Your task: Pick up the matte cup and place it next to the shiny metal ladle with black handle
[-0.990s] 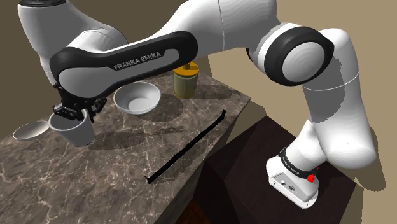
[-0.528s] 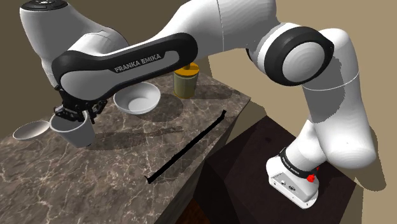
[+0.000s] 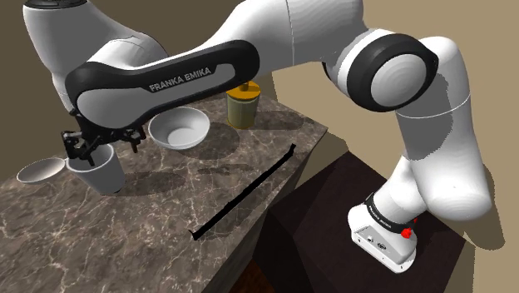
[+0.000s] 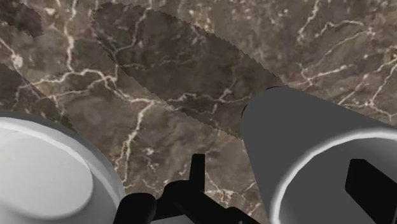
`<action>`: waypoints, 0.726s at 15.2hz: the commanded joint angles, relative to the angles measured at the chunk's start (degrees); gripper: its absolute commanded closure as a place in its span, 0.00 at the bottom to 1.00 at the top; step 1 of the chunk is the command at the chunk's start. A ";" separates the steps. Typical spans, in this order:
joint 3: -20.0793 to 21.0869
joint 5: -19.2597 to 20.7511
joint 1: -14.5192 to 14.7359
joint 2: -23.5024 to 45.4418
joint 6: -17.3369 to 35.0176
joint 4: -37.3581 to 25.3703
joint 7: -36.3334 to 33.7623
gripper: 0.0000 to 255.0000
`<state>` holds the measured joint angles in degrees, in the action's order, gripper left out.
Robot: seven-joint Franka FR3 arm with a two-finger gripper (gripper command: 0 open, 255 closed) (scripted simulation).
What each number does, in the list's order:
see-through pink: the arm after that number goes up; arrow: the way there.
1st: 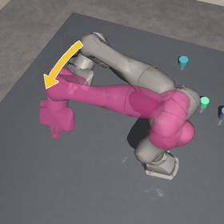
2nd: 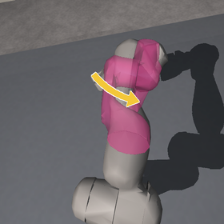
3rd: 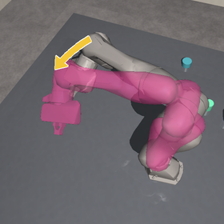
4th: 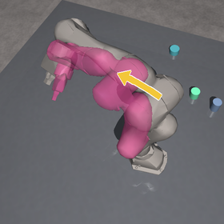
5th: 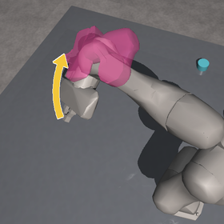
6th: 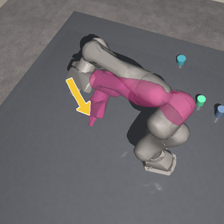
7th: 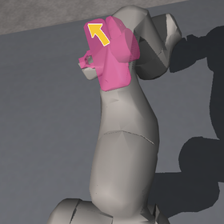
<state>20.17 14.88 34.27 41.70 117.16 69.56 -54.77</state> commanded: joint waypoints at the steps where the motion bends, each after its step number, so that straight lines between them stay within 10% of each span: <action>1: 0.30 -0.42 -0.21 -1.48 -1.95 -0.53 0.27 0.00; 11: 0.59 -0.85 -0.29 -2.87 -4.40 -1.64 0.53 0.00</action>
